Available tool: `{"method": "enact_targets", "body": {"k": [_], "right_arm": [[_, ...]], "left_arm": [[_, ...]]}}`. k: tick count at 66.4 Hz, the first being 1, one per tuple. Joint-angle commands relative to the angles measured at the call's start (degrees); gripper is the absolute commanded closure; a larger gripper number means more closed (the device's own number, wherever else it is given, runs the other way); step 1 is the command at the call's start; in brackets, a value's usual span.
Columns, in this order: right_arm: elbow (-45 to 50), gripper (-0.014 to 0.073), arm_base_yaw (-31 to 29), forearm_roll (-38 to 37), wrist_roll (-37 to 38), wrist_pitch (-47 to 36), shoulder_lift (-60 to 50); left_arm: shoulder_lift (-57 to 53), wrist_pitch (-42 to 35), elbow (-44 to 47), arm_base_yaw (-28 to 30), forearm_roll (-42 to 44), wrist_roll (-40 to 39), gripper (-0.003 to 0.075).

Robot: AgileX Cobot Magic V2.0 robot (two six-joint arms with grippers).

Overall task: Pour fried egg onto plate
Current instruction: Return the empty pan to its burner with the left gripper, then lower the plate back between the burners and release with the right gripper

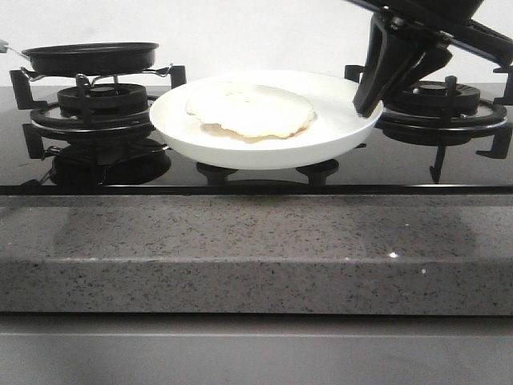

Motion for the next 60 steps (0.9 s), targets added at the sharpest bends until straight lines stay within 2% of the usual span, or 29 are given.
{"method": "enact_targets", "body": {"k": [1,25,35,47,60], "right_arm": [[-1.34,0.0693,-0.09,1.34,-0.39,-2.54,-2.68],[-1.41,0.0693,-0.09,1.35,-0.44,-6.02,-2.68],[-3.60,0.0693,-0.51,1.35,-4.35,-6.93,-2.62],[-13.80,0.0693,-2.02,1.35,-4.35,-0.18,0.96],[-28.40,0.0693,-3.92,1.06,-4.35,9.34,10.27]], "left_arm": [[-3.94,-4.35,1.91,-0.55,0.37,-1.06,0.0205],[-8.64,-4.80,6.45,-0.55,0.27,-1.06,0.0205],[-8.64,-5.09,6.45,-0.55,0.27,-1.06,0.0205],[-8.64,-5.41,6.45,-0.55,0.27,-1.06,0.0205],[-8.64,-5.41,6.45,-0.55,0.27,-1.06,0.0205]]}}
